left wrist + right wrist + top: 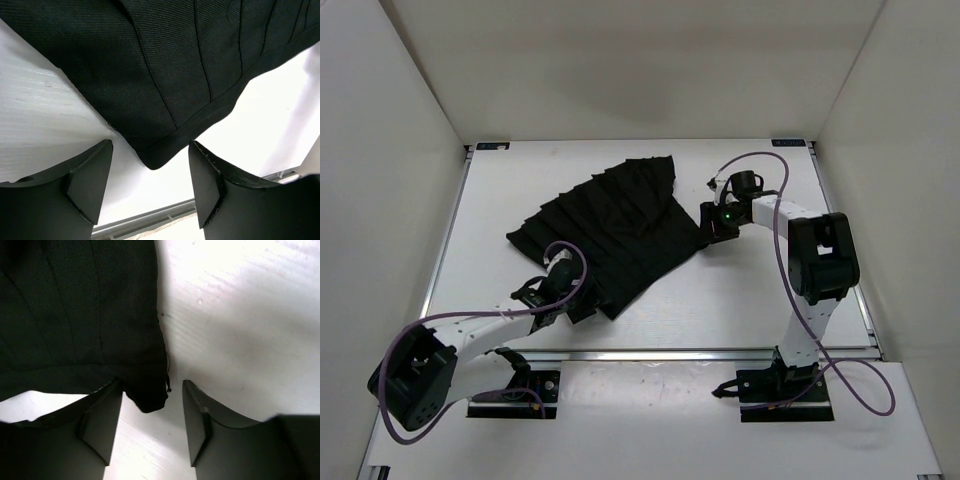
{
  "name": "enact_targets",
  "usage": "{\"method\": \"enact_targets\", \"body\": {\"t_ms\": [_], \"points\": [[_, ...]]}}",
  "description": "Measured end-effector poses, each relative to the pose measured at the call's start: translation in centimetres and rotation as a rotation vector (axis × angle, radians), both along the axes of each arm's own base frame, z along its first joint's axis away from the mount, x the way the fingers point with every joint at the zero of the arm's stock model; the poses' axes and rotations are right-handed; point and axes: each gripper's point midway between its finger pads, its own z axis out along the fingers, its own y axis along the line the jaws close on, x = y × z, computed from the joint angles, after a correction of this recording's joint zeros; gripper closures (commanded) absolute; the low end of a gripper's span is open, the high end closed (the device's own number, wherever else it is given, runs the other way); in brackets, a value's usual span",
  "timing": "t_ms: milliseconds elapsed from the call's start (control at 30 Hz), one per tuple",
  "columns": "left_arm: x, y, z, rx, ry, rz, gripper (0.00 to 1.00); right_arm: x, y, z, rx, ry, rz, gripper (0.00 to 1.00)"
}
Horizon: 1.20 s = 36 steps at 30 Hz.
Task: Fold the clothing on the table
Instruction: Flatten the skirt out
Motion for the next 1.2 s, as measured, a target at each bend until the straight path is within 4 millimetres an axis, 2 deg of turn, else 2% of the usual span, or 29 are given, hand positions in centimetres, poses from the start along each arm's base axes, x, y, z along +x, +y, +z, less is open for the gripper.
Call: {"method": "enact_targets", "body": {"t_ms": [100,167,200,267,300,367,400,467,500,533,767,867,1033,1167,1200], "points": [[-0.1,-0.4,0.0,-0.009,-0.007,0.004,0.29,0.4,0.2,0.1,0.008,-0.004,0.003,0.57],[-0.1,-0.7,0.0,-0.012,-0.009,0.004,0.32,0.4,0.2,0.0,0.01,-0.002,0.005,0.63],[-0.1,-0.9,-0.1,-0.013,-0.011,0.006,0.33,0.3,0.3,0.0,0.011,-0.001,0.005,0.67],[-0.1,-1.1,-0.2,-0.017,-0.01,0.008,0.43,0.4,0.3,0.1,0.013,-0.005,0.008,0.83],[-0.1,-1.2,-0.3,-0.017,-0.007,0.012,0.45,0.4,0.3,0.0,0.014,-0.005,0.008,0.86],[-0.2,-1.1,-0.6,-0.019,-0.005,0.024,0.58,0.3,0.4,0.0,0.017,-0.003,0.008,1.0],[-0.2,-1.0,-0.7,-0.013,-0.005,0.032,0.63,0.3,0.3,-0.1,0.016,-0.002,0.008,1.0],[-0.3,-0.7,-1.1,-0.003,-0.002,0.042,0.82,0.3,0.4,-0.1,0.016,0.0,0.007,1.0],[-0.3,-0.5,-1.2,0.002,-0.001,0.049,0.87,0.2,0.4,-0.1,0.017,0.0,0.007,1.0],[-0.3,-0.4,-1.3,0.007,-0.003,0.052,0.99,0.2,0.5,-0.1,0.018,0.001,0.008,1.0],[0.6,0.8,-1.3,0.044,-0.013,0.066,1.0,-1.0,0.6,-0.1,0.016,-0.004,0.015,1.0],[1.8,1.9,-0.6,0.084,-0.029,0.065,1.0,-2.6,0.1,0.8,0.015,-0.009,0.001,1.0],[4.9,3.4,2.2,0.095,-0.06,0.031,1.0,-5.6,-1.1,3.4,0.025,-0.049,-0.041,1.0],[7.4,3.2,4.2,0.139,-0.079,-0.061,1.0,-8.7,-0.4,4.8,0.033,-0.064,-0.043,1.0],[7.9,2.9,4.5,0.148,-0.081,-0.09,1.0,-9.6,0.0,5.0,0.038,-0.06,-0.037,0.94]]}}
